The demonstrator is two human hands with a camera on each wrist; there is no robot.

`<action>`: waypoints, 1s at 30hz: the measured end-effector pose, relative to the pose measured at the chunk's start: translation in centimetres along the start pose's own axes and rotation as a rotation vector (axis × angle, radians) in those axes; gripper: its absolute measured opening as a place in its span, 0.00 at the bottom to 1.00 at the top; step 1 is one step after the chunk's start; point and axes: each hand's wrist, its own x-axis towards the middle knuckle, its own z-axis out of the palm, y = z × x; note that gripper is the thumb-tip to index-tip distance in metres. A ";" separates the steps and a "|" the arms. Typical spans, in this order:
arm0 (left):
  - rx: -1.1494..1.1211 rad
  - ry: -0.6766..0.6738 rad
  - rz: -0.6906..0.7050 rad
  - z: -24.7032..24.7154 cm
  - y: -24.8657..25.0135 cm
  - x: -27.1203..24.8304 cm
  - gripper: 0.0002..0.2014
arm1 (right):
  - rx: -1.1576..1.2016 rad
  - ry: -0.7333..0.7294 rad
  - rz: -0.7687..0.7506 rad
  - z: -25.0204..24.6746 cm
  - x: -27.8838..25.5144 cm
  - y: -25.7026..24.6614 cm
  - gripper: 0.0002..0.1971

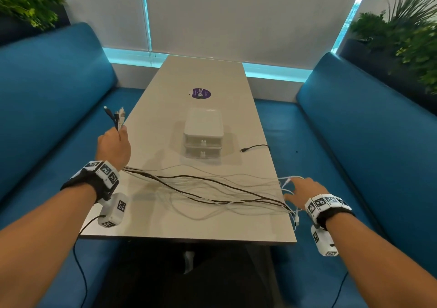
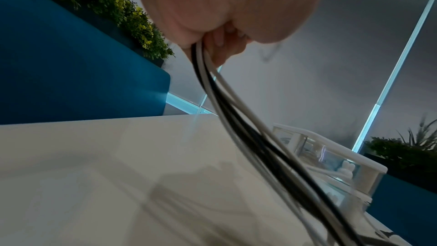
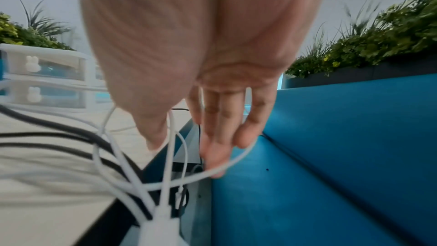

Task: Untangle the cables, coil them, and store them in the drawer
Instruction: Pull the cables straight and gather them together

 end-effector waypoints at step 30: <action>-0.047 -0.009 0.125 -1.5 0.4 0.3 0.22 | -0.050 -0.015 -0.152 -5.6 0.5 -9.9 0.12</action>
